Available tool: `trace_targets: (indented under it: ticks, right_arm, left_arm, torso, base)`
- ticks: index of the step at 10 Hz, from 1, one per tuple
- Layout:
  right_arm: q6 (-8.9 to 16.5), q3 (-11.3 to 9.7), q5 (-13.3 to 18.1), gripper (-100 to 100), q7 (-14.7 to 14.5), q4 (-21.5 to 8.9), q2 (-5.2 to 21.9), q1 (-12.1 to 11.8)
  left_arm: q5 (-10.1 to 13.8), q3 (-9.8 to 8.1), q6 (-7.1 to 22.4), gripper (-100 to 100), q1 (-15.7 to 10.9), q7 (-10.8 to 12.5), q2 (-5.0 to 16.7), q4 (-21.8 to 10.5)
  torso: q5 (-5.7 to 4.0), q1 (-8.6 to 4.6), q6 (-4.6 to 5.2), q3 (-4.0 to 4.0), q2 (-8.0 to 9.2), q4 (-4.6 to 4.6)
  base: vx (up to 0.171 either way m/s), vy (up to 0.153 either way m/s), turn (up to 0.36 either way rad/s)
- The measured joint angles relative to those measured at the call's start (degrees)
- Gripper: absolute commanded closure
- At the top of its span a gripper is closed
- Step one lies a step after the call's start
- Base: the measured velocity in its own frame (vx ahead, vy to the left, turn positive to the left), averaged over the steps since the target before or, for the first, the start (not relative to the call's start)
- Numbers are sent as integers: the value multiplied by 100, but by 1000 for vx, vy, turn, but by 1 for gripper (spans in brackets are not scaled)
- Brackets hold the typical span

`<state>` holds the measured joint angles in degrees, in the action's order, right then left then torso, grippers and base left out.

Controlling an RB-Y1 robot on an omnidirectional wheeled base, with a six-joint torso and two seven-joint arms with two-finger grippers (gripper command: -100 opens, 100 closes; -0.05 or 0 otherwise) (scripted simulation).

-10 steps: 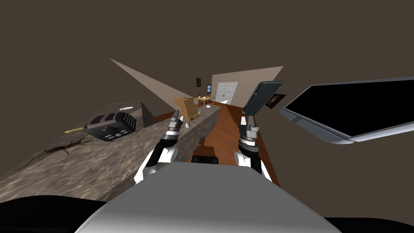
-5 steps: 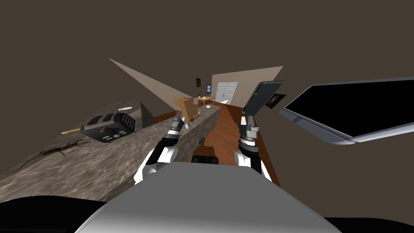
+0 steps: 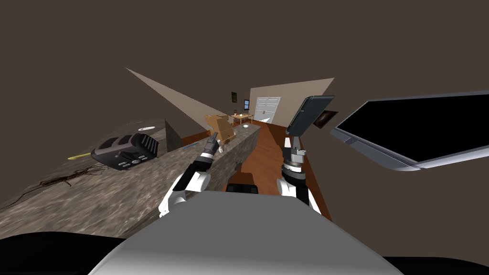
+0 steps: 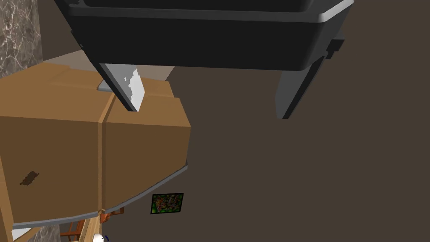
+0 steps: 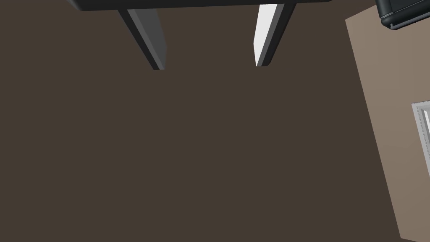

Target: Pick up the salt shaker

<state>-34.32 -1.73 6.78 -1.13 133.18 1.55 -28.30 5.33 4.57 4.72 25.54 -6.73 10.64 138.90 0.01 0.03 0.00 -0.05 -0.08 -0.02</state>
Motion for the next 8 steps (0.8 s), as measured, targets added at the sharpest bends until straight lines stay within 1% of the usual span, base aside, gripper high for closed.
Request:
trace_targets:
  ticks: [3, 5, 7, 8]
  right_arm:
    - [0, 0, 0, 0, 0, 0, 0, 0]
    - [0, 0, 0, 0, 0, 0, 0, 0]
    - [0, 0, 0, 0, 0, 0, 0, 0]
    - [0, 0, 0, 0, 0, 0, 0, 0]
  left_arm:
    - [69, 57, 446, -100, -20, -73, 46, 61]
    - [103, 79, 694, -100, -34, -106, 69, 126]
    - [142, 118, 1038, -100, -77, -167, 86, 198]
    - [188, 93, 1214, -100, -103, -175, 134, 205]
  torso:
    - [0, -1, 0, 0, 0, 0]
    - [0, -1, 0, 1, 1, 0]
    - [-1, -4, 0, 0, -1, 0]
    - [0, -2, 0, 0, 0, 0]
  base:
    - [18, 5, -4]
    - [19, 5, -5]
    - [23, 0, -4]
    - [34, 6, -5]
